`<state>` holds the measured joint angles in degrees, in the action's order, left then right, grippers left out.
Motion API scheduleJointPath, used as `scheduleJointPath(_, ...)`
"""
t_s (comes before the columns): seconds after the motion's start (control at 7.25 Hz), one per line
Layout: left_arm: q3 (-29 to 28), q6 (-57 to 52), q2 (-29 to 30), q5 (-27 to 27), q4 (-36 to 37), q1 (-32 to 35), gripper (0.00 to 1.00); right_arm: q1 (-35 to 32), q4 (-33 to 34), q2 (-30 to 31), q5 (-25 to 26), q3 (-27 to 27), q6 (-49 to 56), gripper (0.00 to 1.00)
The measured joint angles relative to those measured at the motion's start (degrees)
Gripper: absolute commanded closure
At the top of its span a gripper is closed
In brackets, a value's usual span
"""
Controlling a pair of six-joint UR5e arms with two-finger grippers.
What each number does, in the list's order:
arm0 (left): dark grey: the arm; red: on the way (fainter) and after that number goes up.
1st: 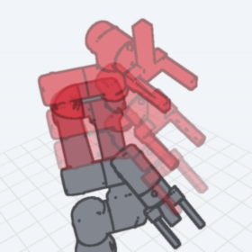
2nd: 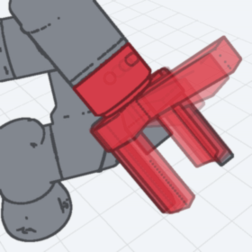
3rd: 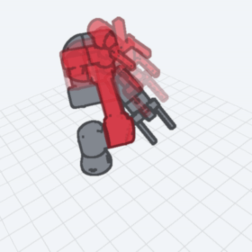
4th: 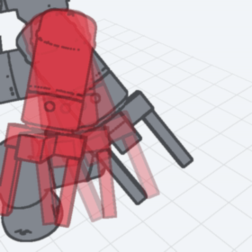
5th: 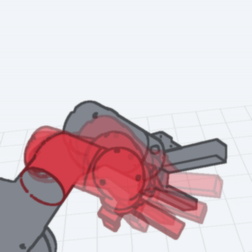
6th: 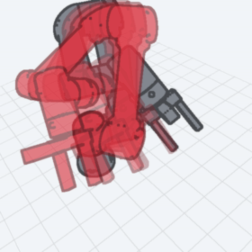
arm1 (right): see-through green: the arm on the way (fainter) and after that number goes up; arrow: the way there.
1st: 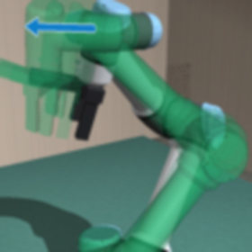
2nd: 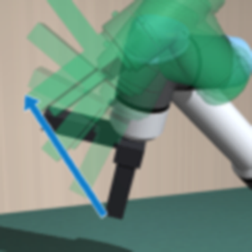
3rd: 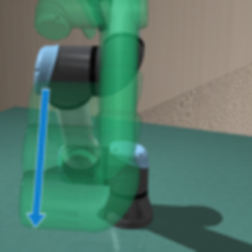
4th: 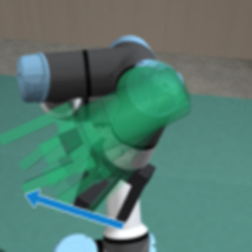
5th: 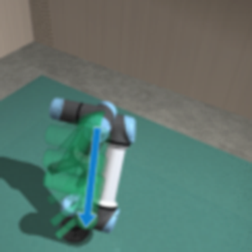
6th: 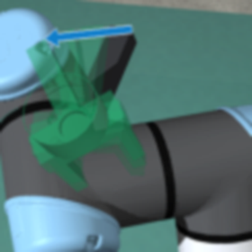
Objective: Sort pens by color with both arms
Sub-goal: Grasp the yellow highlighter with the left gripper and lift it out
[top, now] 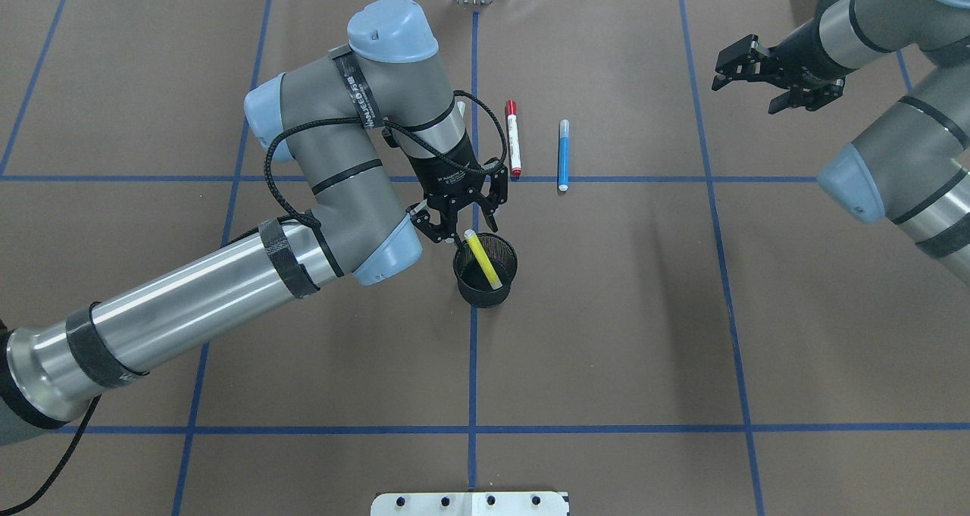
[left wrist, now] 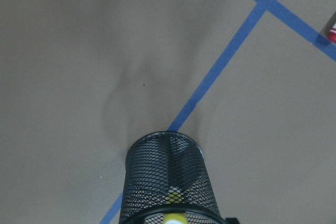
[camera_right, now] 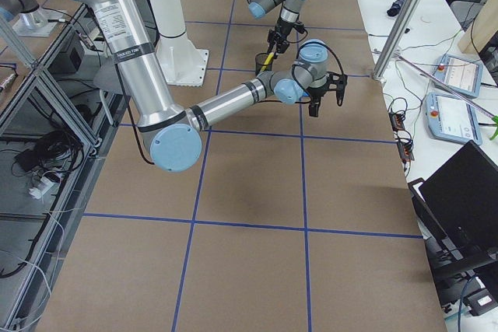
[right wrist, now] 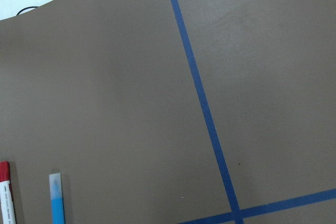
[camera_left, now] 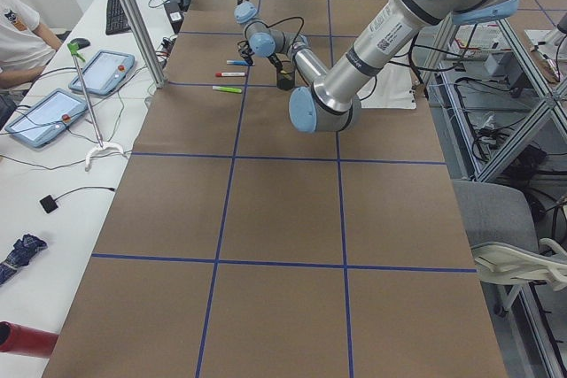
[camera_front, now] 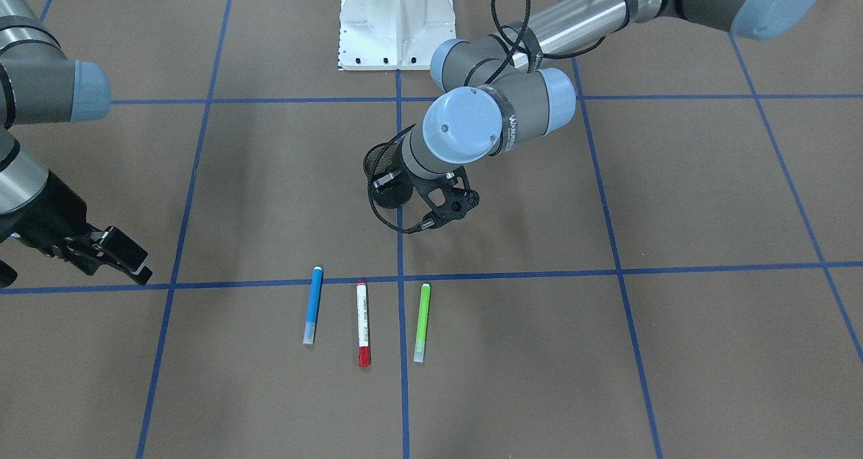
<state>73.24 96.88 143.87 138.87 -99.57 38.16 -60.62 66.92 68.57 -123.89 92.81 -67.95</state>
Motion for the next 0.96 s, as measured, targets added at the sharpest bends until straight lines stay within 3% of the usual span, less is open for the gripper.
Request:
scheduleJointPath(0.14,-0.1,0.0,0.0,0.0,0.0,0.0,0.61,0.0,0.0,0.0,0.0,0.0,0.0,0.01)
scheduleJointPath(0.41,-0.2,0.1,0.0,0.0,0.0,0.0,0.95,0.1,0.0,-0.1,-0.1,0.0,0.0,0.01)
scheduleJointPath(0.55,-0.2,0.2,0.0,0.0,0.1,0.0,1.00,0.1,0.0,-0.1,-0.2,0.0,0.0,0.01)
scheduleJointPath(0.96,0.2,0.5,0.1,0.7,0.2,0.2,1.00,0.1,0.0,-0.2,-0.3,0.2,-0.1,0.01)
